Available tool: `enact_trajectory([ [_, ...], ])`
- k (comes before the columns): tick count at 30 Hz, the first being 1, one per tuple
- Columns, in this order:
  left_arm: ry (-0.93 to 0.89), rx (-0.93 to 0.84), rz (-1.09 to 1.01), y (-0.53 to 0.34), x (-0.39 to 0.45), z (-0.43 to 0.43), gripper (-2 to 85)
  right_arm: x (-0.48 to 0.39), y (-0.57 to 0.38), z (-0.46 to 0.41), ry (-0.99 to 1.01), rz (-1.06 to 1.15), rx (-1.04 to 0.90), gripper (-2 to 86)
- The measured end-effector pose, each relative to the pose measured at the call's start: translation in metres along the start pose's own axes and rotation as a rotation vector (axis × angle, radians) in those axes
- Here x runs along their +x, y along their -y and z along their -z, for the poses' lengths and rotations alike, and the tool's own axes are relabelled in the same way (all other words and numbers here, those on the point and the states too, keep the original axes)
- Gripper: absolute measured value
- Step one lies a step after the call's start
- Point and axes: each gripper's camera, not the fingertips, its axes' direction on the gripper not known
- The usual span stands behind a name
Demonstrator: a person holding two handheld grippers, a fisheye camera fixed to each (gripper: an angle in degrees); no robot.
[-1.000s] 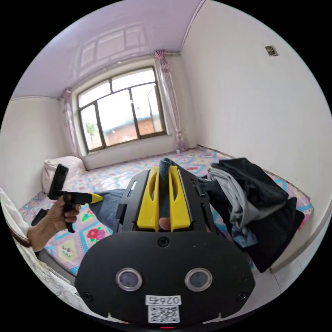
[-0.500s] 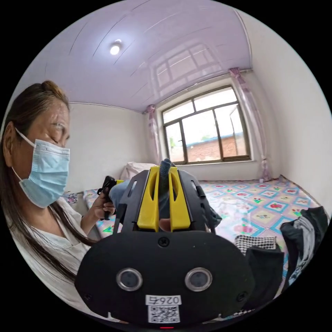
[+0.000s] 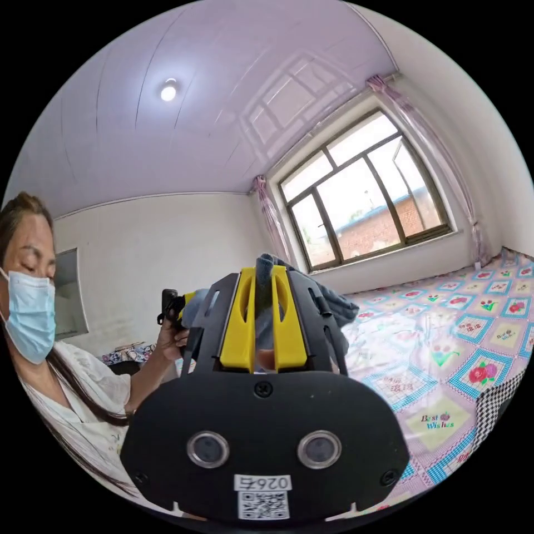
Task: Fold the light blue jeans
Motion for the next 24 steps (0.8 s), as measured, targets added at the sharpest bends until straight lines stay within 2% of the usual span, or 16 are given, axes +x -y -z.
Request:
enact_trajectory([
  [2, -0.018, -0.075, 0.055, -0.008, -0.004, -0.006, 4.7, 0.004, -0.008, 0.01, -0.028, -0.001, 0.013, 0.3],
  [4, -0.026, -0.163, 0.191, -0.038, -0.026, -0.015, 4.5, 0.024, -0.045, 0.018, -0.089, -0.068, -0.053, 0.3],
  [6, -0.036, -0.299, 0.477, -0.108, -0.076, -0.029, 1.6, 0.048, -0.091, 0.02, -0.175, -0.177, -0.175, 0.3],
  [8, -0.047, -0.331, 0.721, -0.175, -0.109, -0.028, -0.1, 0.076, -0.149, 0.021, -0.292, -0.306, -0.356, 0.3],
  [10, -0.145, -0.222, 0.921, -0.233, -0.126, -0.018, -0.6, 0.112, -0.233, 0.043, -0.399, -0.544, -0.509, -0.4],
  [12, -0.111, -0.048, 1.108, -0.271, -0.125, -0.005, -0.7, 0.13, -0.278, 0.072, -0.371, -0.724, -0.491, -0.5],
  [14, -0.042, -0.06, 1.135, -0.259, -0.122, -0.013, -0.4, 0.141, -0.303, 0.095, -0.39, -0.834, -0.471, -0.2],
  [17, 0.044, -0.218, 1.021, -0.19, -0.13, -0.055, 3.2, 0.156, -0.307, 0.108, -0.495, -0.846, -0.471, 1.9],
  [21, 0.146, -0.352, 0.853, -0.089, -0.152, -0.137, 15.2, 0.202, -0.277, 0.075, -0.487, -0.776, -0.526, 4.8],
  [24, 0.229, -0.457, 0.765, -0.036, -0.173, -0.206, 18.7, 0.231, -0.245, 0.039, -0.531, -0.649, -0.571, 6.0],
])
